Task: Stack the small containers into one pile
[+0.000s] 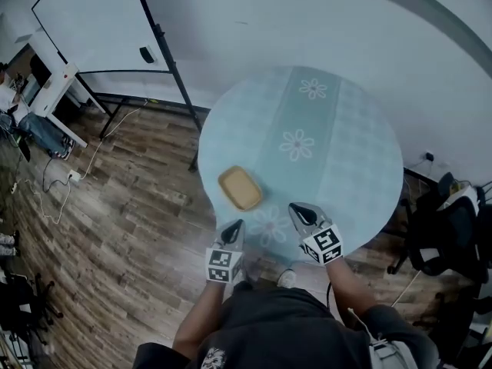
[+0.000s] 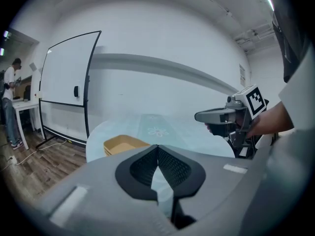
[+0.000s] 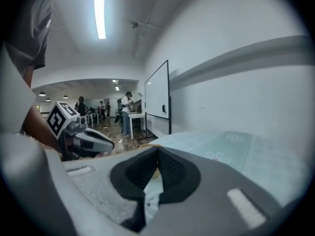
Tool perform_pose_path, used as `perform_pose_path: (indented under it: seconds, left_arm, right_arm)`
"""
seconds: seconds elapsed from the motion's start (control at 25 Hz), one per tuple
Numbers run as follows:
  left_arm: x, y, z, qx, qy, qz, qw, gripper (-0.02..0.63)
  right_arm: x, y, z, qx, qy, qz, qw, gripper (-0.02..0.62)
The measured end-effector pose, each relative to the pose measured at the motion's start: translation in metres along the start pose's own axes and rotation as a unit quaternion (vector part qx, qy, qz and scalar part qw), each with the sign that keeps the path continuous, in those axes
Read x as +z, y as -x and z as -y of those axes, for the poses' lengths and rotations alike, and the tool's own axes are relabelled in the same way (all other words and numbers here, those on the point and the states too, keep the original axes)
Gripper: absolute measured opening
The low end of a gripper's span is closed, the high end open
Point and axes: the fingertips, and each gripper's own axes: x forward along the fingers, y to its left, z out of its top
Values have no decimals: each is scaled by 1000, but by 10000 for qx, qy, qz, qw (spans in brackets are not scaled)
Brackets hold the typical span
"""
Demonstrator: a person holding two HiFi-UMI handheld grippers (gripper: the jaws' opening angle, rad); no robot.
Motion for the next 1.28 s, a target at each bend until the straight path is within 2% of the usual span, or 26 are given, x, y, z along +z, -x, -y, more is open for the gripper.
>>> perform_pose_path:
  seconds: [0.2,0.4,0.56,0.72,1.08,1.28]
  left_arm:
    - [15,-5,18,-297,-155,86,9994,6]
    - [38,-10,19,-449,-247,231,9984,6]
    - [44,-20,30,-628,-352,222,9972,6]
    - [43,-26,44,-803,-413,184,9957,6]
    - [42,-26,60,-960,-439,188,9942,6]
    - [47,-21,59,-952,-504,272,9938,5]
  right_arm:
    - [5,26,13,-389,-162,245,9988,2]
    - [14,54,29,-971,-302,496,9936,2]
    - [11,69,40,-1204,-73,408,9919,0]
    - [10,76,50,-1326,184,294,9906,0]
    - [3,91,46,-1553,129,232,9875,0]
    - [13,91,39,-1616,124,396,9860,0]
